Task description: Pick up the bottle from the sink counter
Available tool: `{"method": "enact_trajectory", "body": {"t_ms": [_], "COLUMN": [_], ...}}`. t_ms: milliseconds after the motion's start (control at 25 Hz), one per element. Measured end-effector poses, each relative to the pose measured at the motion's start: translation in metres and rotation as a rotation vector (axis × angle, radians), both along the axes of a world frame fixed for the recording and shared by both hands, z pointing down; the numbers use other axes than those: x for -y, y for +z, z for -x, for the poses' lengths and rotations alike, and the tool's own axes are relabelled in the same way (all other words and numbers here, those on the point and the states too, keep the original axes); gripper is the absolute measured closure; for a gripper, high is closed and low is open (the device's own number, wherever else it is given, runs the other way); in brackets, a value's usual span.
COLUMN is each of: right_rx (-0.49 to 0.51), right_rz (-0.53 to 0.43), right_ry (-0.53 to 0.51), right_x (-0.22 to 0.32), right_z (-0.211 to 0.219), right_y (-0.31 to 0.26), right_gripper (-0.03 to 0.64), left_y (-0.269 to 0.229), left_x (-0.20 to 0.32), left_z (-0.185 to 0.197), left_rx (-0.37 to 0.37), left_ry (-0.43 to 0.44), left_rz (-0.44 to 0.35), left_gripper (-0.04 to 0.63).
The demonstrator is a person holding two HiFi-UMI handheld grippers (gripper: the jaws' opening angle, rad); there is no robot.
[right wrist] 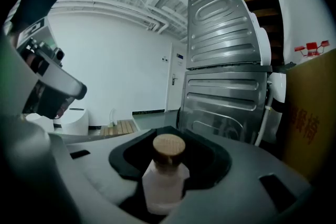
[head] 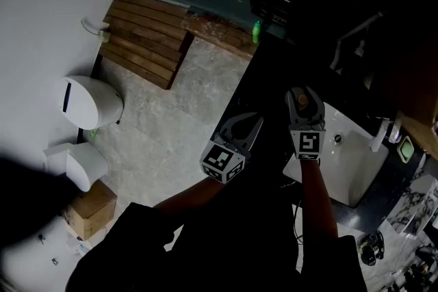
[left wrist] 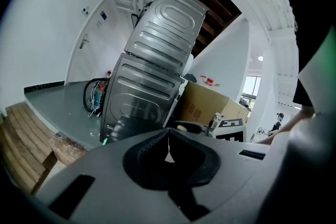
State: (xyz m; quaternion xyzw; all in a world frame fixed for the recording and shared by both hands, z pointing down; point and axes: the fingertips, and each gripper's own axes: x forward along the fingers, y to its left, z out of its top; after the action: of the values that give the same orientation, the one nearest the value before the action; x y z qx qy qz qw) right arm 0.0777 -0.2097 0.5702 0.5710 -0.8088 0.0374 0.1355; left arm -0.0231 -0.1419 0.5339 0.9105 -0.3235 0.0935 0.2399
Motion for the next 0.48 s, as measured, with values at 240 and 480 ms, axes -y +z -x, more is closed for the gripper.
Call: {"method": "enact_trajectory", "body": {"t_ms": [240,480], "right_rx": [0.092,0.089], "right_rz": [0.015,-0.003], "right_ry": [0.049,0.065], "right_x": [-0.006,-0.0093], "right_z": [-0.0055,-0.0067], "right_y": [0.0112,0.0092], "right_gripper": [0.442,0.472], "left_y": [0.0027,0.0005], "left_x": [0.0061,0.0013], "left_z": [0.0048,-0.0012], "left_rx": [-0.001,-0.003], "left_ry": [-0.005,0.016], "left_rz": [0.001,-0.003], "left_gripper": [0.58,0.58]}}
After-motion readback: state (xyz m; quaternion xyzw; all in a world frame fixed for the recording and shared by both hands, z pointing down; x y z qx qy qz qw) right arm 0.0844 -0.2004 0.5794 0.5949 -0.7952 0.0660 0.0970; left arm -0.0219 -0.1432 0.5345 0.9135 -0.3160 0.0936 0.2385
